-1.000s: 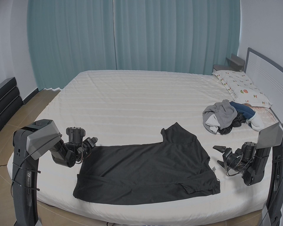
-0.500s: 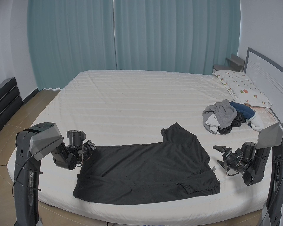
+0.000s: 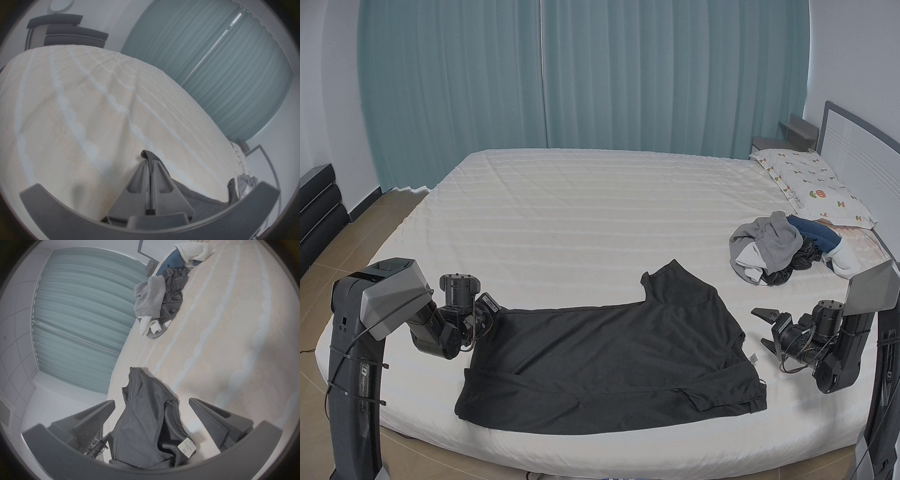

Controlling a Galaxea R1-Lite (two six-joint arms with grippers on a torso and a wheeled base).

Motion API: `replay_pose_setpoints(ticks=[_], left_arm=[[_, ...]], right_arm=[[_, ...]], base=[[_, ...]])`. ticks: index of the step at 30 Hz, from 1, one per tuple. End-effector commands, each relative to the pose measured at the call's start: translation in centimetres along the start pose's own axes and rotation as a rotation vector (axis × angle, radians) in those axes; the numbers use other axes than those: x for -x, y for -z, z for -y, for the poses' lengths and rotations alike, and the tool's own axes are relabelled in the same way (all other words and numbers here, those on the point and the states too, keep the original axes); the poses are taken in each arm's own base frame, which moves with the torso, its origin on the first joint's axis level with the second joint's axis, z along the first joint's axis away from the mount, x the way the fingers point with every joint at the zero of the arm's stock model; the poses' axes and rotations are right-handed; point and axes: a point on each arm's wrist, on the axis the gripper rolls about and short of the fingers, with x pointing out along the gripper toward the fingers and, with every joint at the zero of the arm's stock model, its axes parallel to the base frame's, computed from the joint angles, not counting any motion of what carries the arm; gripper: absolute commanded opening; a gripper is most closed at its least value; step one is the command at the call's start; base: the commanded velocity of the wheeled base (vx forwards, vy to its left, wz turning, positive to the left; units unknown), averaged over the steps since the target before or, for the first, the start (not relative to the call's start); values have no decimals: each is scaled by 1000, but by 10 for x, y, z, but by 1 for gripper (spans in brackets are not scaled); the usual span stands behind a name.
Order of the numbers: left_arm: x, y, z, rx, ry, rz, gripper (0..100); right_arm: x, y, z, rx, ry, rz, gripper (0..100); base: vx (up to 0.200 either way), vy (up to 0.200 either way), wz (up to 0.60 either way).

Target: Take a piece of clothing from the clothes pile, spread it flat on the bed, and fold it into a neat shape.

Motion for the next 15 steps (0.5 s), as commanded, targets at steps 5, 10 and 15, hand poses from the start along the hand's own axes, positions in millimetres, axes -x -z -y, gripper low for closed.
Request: replay_pose_setpoints(ticks=[5, 10, 15], left_arm=[[22, -26, 3, 71, 9, 39, 0], [29, -29, 5, 91, 14, 43, 0], [27, -26, 3, 93, 22, 42, 0]], right_arm=[[-15, 6, -24, 69, -54, 24, 100], [-22, 7, -41, 166, -104, 32, 100], [-49, 7, -53, 260, -101, 1, 100]], base=[[0, 0, 0], [0, 0, 0], [0, 0, 0]])
